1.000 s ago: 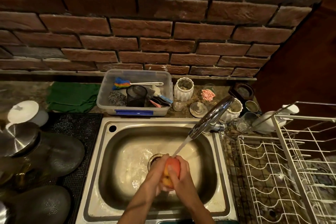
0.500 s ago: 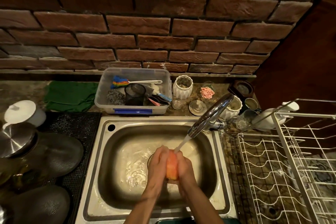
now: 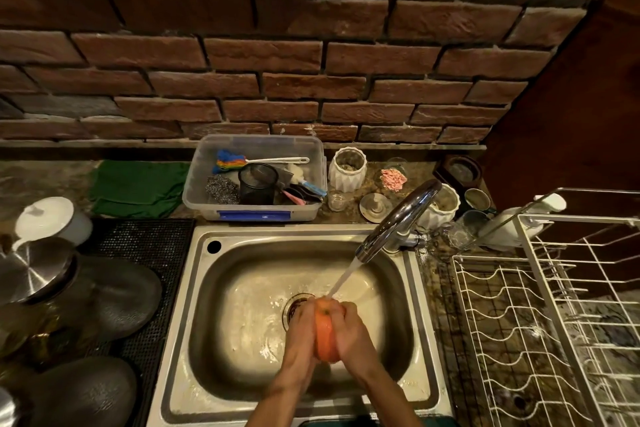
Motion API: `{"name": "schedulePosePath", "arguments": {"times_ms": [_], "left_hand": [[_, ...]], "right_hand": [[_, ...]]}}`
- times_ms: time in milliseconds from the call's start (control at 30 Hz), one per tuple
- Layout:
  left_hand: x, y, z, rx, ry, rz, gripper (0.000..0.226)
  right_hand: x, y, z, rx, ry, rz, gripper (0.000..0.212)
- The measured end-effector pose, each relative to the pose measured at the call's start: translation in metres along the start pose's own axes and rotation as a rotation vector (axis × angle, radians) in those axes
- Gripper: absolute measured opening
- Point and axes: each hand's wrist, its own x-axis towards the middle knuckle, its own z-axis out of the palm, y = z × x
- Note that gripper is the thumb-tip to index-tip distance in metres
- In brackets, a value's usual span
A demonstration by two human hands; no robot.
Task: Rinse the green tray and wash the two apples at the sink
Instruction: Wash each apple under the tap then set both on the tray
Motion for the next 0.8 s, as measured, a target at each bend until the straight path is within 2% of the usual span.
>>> {"name": "schedulePosePath", "arguments": {"times_ms": [100,167,233,300,400,533,667,800], "left_hand": [[0.001,0.008,-0.006,-0.087,-0.116,-0.131,0.043],[0.003,0.017,-0.011,-0.048,-0.153,-0.166,0.043],[0.005,0.023,-0.013,0.042,-0.183,-0.198,0.042],[0.010,0.021,-0.014,0.125,-0.197,-0.163,0.039],[0.015,0.011,-0.014,0.196,-0.121,-0.048,0.034],[0.021,0.000,-0.015,0.270,-0.080,0.063,0.030],[0.024,-0.003,-0.018,0.307,-0.061,0.092,0.022],[0.020,-0.005,-0.021,0.187,-0.075,0.038,0.029]], "right_hand": [[-0.003,0.007,-0.003,-0.104,-0.083,-0.148,0.044],[-0.003,0.010,0.000,-0.083,-0.083,-0.153,0.032],[-0.003,0.012,0.006,0.025,-0.013,-0.104,0.030],[-0.001,0.012,0.011,0.130,0.054,-0.052,0.030],[0.005,0.003,0.016,0.283,0.112,0.058,0.018],[0.010,-0.011,0.013,0.412,0.155,0.207,0.029],[0.010,-0.009,0.007,0.549,0.045,0.337,0.048],[0.014,0.006,-0.009,0.463,0.067,0.277,0.049]]}}
